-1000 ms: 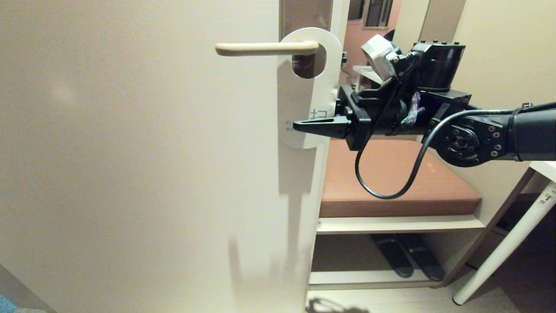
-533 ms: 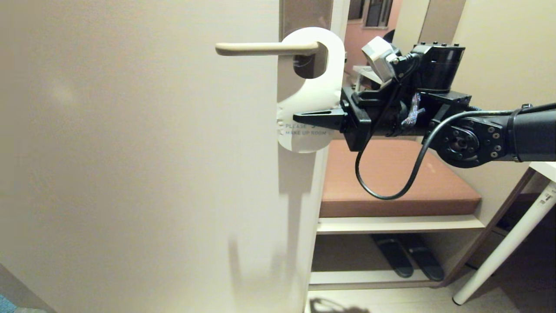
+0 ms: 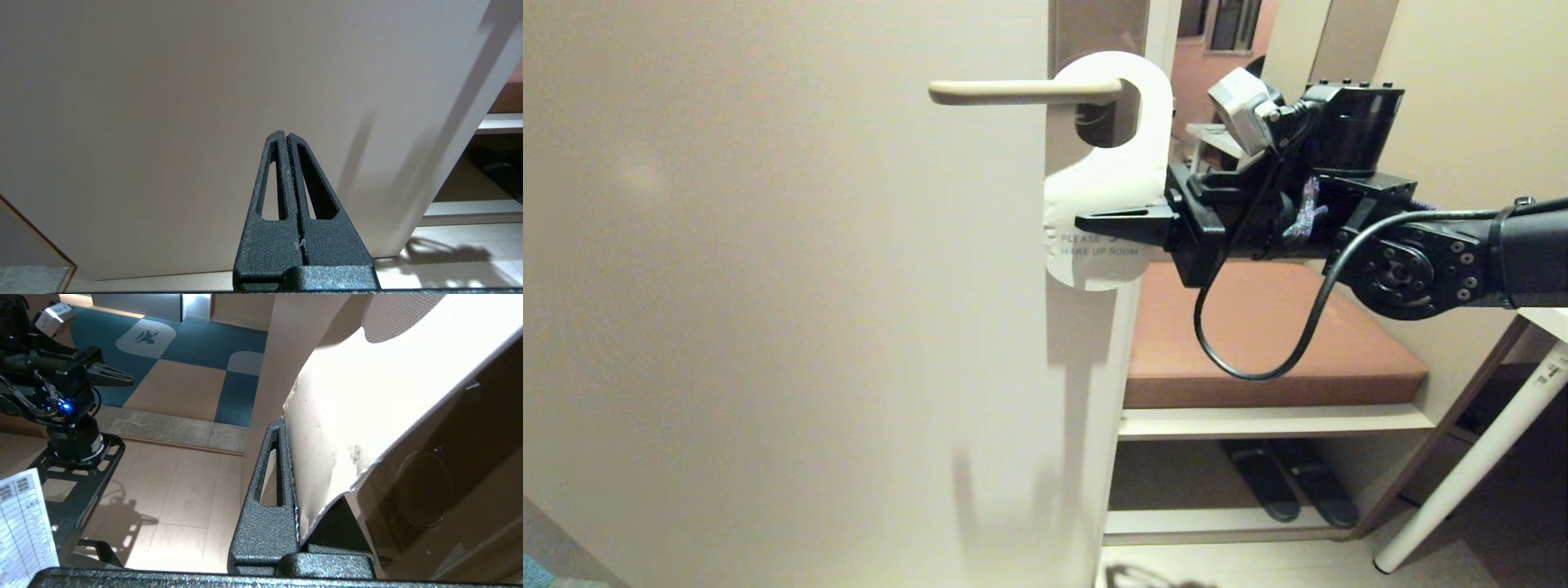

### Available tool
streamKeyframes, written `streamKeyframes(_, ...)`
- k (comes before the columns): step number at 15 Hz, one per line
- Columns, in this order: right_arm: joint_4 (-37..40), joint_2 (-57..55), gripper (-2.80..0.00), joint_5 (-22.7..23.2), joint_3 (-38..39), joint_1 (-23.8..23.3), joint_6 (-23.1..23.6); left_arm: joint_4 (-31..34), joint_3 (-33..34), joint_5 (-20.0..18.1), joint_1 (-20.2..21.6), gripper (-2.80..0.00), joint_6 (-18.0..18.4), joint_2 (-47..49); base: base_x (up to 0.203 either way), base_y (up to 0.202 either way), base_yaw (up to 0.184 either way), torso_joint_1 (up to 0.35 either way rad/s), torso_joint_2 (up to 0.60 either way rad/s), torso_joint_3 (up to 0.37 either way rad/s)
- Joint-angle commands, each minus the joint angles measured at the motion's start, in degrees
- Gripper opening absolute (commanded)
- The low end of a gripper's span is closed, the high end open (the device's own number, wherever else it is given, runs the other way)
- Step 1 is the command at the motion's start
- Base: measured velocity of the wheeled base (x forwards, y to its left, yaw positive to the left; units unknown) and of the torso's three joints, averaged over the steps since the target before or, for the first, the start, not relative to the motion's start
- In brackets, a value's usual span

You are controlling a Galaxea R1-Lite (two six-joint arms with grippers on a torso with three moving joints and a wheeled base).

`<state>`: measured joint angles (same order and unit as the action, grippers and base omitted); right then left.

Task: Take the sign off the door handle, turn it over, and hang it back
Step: Take down the sign

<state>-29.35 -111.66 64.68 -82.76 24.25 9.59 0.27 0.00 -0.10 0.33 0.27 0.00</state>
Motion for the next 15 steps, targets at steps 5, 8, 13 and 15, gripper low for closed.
streamKeyframes(5, 0.0, 2.85, -2.8, 0.27, 2.07, 0.19, -0.01, 0.0, 0.0, 0.01, 0.02, -2.8, 0.0, 0.0, 0.0, 0.0, 0.0, 0.0, 0.0, 0.0)
streamKeyframes(8, -0.09, 3.63, -2.8, 0.18, 2.5, 0.2, 0.07, 0.0, 0.0, 0.01, 0.02, -2.8, 0.0, 0.0, 0.0, 0.0, 0.0, 0.0, 0.0, 0.0)
streamKeyframes(13, 0.0, 3.44, -2.8, -2.16, 2.16, 0.66, -0.28, 0.0, 0.0, 0.01, 0.02, -2.8, 0.0, 0.0, 0.0, 0.0, 0.0, 0.0, 0.0, 0.0)
streamKeyframes(15, 0.0, 2.89, -2.8, -3.76, 1.99, 1.24, -0.28, 0.0, 0.0, 0.01, 0.02, -2.8, 0.0, 0.0, 0.0, 0.0, 0.0, 0.0, 0.0, 0.0)
